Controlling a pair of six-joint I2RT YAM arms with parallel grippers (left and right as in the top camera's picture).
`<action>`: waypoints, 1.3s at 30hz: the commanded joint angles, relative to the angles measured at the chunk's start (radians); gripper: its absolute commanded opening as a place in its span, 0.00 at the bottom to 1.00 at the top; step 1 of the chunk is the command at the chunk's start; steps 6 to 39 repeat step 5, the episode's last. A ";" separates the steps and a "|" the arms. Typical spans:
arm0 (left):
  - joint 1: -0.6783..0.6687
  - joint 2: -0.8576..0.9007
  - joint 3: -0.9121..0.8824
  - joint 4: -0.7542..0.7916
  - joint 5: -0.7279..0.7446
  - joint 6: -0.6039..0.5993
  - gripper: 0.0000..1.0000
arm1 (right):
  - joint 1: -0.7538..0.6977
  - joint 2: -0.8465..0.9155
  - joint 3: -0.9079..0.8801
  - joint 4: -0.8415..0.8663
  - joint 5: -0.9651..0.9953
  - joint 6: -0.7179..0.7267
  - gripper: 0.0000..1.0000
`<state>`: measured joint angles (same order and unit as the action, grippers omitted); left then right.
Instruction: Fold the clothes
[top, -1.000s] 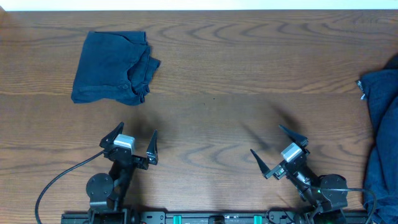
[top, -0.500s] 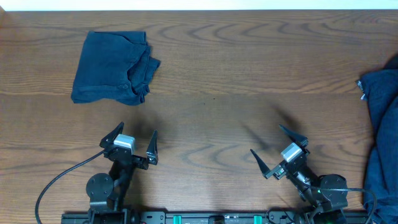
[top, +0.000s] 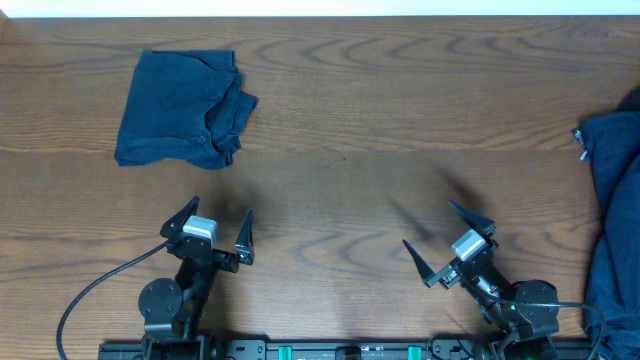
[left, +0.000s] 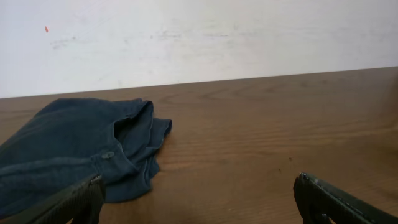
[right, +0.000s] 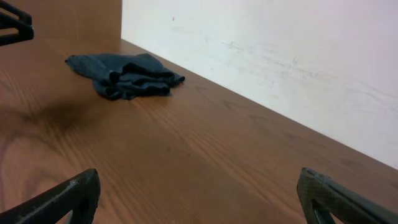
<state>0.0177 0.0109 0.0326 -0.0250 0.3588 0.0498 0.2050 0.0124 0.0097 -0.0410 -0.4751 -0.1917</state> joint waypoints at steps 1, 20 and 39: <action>-0.002 -0.007 -0.029 -0.014 -0.005 0.002 0.98 | -0.001 -0.004 -0.004 -0.001 -0.004 0.011 0.99; -0.002 -0.007 -0.029 -0.014 -0.005 0.002 0.98 | -0.001 -0.004 -0.004 -0.001 -0.004 0.011 0.99; -0.002 -0.007 -0.029 -0.014 -0.005 0.002 0.98 | -0.001 -0.004 -0.004 -0.001 -0.004 0.011 0.99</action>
